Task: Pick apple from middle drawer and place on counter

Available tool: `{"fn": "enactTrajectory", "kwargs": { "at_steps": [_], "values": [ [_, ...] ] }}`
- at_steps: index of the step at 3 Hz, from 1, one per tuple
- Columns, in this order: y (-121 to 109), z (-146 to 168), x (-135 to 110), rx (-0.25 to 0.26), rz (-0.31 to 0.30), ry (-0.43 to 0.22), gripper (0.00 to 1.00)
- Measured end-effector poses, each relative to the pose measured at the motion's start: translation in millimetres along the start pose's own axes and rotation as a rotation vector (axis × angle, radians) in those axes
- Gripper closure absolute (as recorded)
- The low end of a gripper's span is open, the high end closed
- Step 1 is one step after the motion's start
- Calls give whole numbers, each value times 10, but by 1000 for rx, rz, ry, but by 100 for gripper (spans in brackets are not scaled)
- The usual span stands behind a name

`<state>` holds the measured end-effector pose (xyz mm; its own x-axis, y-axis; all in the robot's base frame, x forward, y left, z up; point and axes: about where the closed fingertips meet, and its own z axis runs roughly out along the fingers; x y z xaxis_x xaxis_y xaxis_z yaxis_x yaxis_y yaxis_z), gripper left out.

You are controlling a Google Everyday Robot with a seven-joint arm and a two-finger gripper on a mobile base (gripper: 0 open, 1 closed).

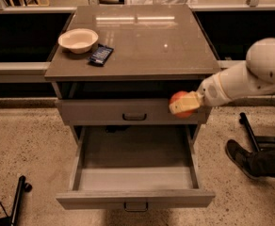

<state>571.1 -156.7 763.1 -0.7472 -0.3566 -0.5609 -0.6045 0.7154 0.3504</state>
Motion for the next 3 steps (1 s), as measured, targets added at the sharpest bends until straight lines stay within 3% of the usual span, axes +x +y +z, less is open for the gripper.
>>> {"fn": "enactTrajectory", "kwargs": {
  "at_steps": [1,2,3],
  "values": [
    [67,-313,-488,109,-120,-96,100],
    [-21,-339,-655,151,-124,-157,100],
    [-20,-339,-655,151,-124,-157,100]
  ]
}}
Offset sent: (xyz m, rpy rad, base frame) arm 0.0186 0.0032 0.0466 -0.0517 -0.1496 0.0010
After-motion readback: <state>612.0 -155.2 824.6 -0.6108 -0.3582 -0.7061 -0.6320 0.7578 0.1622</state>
